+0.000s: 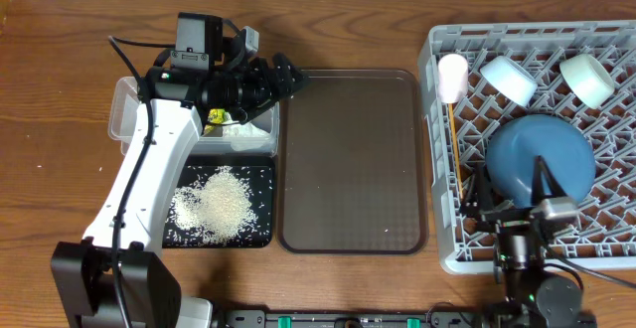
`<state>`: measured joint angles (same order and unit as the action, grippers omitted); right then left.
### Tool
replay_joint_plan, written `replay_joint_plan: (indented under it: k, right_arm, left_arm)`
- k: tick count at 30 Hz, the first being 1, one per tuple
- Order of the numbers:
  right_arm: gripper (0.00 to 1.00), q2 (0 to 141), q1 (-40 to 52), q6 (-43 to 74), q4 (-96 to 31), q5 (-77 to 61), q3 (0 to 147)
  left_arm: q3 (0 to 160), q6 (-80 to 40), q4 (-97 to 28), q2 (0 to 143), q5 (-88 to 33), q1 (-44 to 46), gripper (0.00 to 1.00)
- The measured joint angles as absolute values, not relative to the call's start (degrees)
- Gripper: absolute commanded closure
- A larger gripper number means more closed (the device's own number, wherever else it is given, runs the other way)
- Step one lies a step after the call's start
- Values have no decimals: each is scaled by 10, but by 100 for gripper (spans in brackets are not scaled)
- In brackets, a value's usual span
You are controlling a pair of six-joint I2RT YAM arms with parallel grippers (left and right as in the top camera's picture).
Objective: Sort waste into correct bins and load items into the dishwasher rack
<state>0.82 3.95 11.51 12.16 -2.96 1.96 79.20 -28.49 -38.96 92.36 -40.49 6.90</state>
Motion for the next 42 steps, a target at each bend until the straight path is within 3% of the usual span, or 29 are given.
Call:
replay_joint_plan:
  k: [12, 42]
  right_arm:
    - [1, 6, 39, 17, -35, -46, 4]
    - [1, 6, 39, -7, -36, -47, 4]
  left_arm:
    - [792, -285, -390, 924, -405, 69, 6]
    - [792, -285, -390, 924, -405, 69, 6]
